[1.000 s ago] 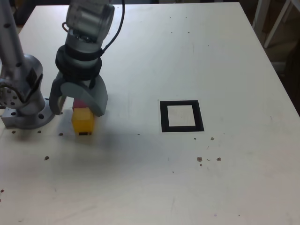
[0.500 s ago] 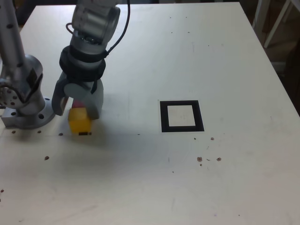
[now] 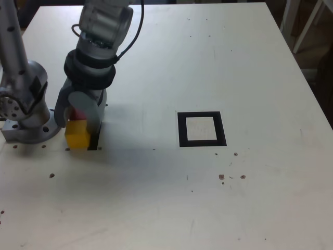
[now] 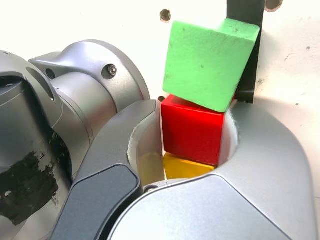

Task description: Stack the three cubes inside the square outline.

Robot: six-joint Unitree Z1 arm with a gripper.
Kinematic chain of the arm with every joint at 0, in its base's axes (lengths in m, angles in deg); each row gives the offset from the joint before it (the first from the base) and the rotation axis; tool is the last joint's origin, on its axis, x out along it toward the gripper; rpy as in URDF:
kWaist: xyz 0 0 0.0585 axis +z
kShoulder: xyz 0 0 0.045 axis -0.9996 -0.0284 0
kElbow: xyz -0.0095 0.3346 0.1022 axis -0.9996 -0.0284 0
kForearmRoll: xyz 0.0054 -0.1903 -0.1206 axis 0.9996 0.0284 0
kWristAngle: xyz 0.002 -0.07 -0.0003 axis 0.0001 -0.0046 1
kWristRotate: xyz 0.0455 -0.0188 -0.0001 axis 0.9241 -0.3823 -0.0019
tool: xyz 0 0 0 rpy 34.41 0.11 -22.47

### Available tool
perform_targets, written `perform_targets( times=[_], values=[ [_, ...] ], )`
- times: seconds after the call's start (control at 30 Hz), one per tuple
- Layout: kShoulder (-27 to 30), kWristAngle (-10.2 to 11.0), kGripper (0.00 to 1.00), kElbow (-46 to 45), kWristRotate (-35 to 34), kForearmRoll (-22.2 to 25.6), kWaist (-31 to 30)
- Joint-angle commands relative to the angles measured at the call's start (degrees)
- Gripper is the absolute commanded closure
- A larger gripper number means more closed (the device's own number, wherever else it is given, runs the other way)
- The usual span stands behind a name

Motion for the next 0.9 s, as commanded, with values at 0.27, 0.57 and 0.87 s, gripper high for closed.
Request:
perform_targets(
  times=[0.27, 0.57, 0.87],
  values=[
    [0.4, -0.9, 0.65, 1.4, 0.4, 1.8, -0.6],
    [1.2, -0.6, 0.65, 3.9, -0.3, 4.5, -1.8],
    [1.2, 0.2, 0.65, 11.8, -2.7, 9.6, -5.9]
  ],
)
